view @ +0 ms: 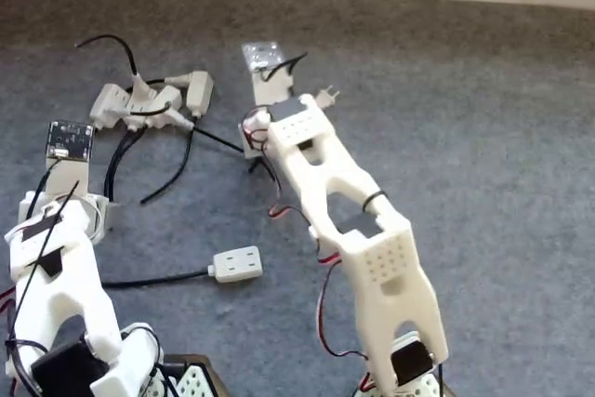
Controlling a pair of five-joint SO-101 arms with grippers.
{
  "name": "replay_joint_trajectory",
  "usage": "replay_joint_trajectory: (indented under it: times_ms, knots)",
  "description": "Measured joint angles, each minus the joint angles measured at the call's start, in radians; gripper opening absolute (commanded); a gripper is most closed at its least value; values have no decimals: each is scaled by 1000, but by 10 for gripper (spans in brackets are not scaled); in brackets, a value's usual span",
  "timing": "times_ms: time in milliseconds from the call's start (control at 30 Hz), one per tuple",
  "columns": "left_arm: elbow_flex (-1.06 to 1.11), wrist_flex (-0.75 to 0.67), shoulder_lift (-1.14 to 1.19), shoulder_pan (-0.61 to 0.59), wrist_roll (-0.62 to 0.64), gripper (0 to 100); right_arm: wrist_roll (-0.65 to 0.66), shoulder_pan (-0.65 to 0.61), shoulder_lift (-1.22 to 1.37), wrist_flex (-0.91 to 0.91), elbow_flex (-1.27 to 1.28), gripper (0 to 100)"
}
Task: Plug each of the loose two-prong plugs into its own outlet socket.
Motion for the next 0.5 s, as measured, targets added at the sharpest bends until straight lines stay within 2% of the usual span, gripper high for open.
replay_joint_trajectory:
  times_ms: [100, 300, 500]
  knots:
    - [0, 0, 0, -8, 0, 316, 0, 9, 54, 2, -41, 11]
    - [0, 0, 0, -11, 0, 316, 0, 54, 94, 74, -124, 5]
    - [0, 0, 0, -12, 0, 316, 20, 38, 118, 318, -302, 5]
